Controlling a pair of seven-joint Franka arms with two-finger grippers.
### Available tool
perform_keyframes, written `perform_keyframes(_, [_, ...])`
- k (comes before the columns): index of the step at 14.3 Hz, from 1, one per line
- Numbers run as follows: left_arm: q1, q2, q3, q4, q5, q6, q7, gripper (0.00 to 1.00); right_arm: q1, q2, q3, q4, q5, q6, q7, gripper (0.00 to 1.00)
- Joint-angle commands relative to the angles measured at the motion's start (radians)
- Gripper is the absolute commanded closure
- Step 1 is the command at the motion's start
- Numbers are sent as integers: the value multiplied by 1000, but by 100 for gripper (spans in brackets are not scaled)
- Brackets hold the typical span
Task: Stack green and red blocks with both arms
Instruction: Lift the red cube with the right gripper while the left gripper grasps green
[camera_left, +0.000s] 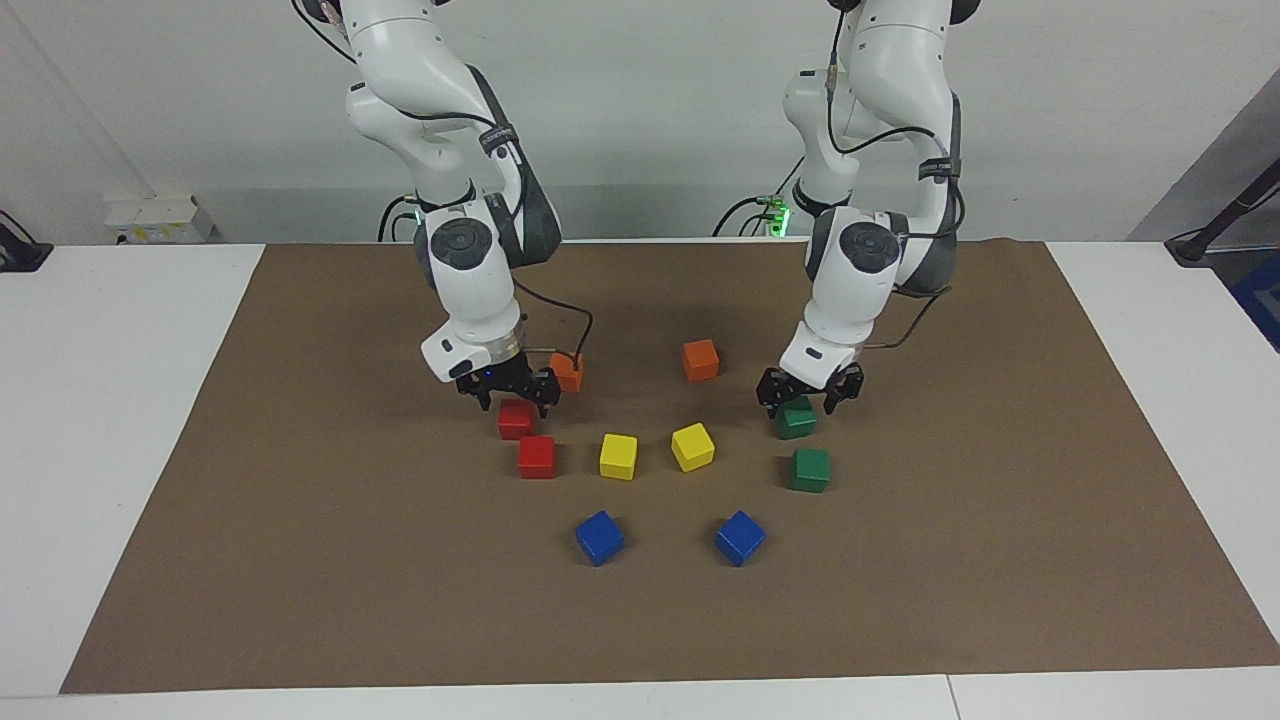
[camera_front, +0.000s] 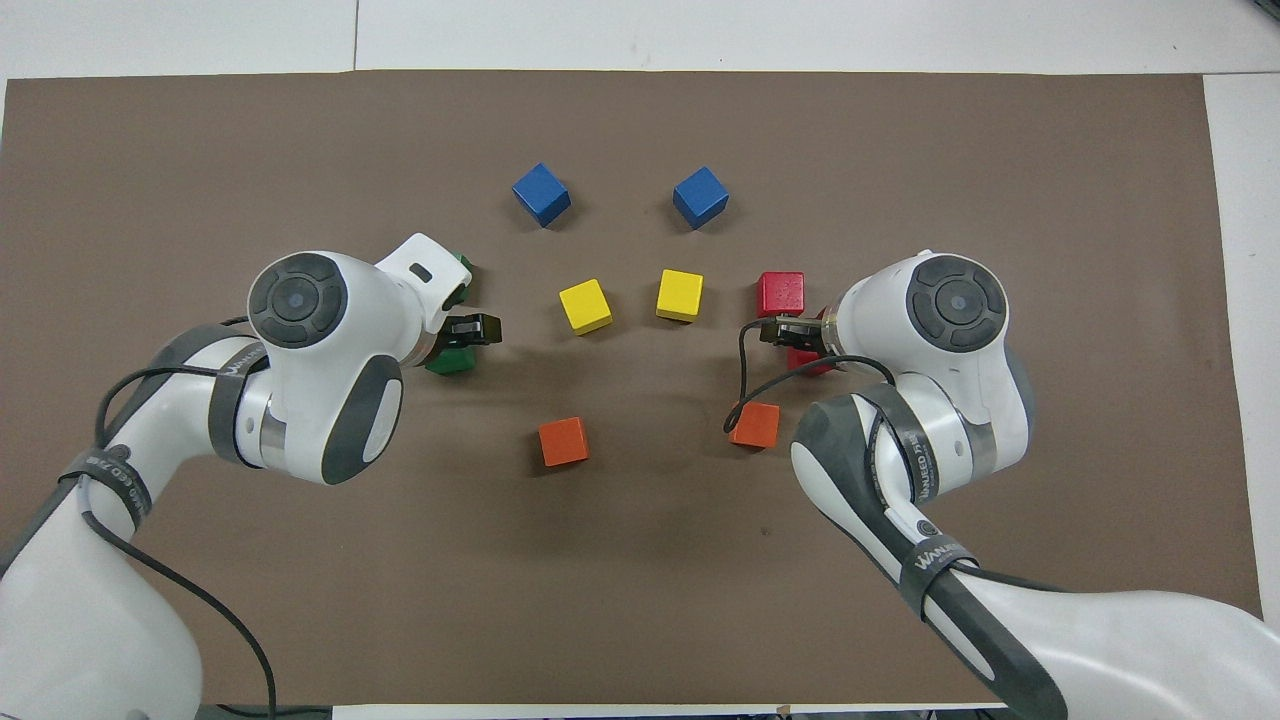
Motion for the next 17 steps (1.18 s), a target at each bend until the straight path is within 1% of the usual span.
perform_keyframes(1, [-20,13,18,-1,11,26,-22,0,-5,-3,2,-40,9,55,-29,0])
perform_keyframes(3, [-17,21,21,2,26,26,-20,0,-3,2,2,-41,8,65,-26,0])
perform_keyframes(4, [-17,27,21,2,58,28,-20,0,-3,9,2,-41,9,73,-31,0])
perform_keyframes(6, [-17,38,18,-1,68,32,-23,0,-3,22,2,-41,8,91,-34,0])
perform_keyframes(7, [-18,38,18,-4,68,34,-23,0,-3,23,2,-43,8,94,-34,2])
perform_keyframes(8, [-18,38,18,-6,68,34,-23,0,-3,22,2,-44,8,95,-35,10])
perform_keyframes(9, [-18,38,18,-7,68,32,-23,0,-6,22,0,-46,8,93,-43,29])
perform_keyframes(11, [-17,36,18,-10,68,31,-23,0,-21,17,0,-53,8,78,-96,96])
perform_keyframes(12, [-17,36,18,-10,68,31,-26,1,-31,14,0,-53,8,67,-100,100])
perform_keyframes(13, [-15,36,18,-10,68,31,-26,5,-34,11,0,-46,8,47,-100,100])
perform_keyframes(14, [-15,35,18,-13,68,31,-26,11,-37,6,-1,-31,6,15,-103,100])
perform_keyframes(15, [-15,33,18,-21,68,31,-26,20,-46,2,-4,-2,6,-29,-127,100])
perform_keyframes(16, [-15,32,18,-25,68,28,-26,37,-81,0,-6,38,-6,-95,-205,100])
perform_keyframes(17, [-15,29,18,-27,68,17,-26,70,-136,0,-4,64,-8,-137,-300,100])
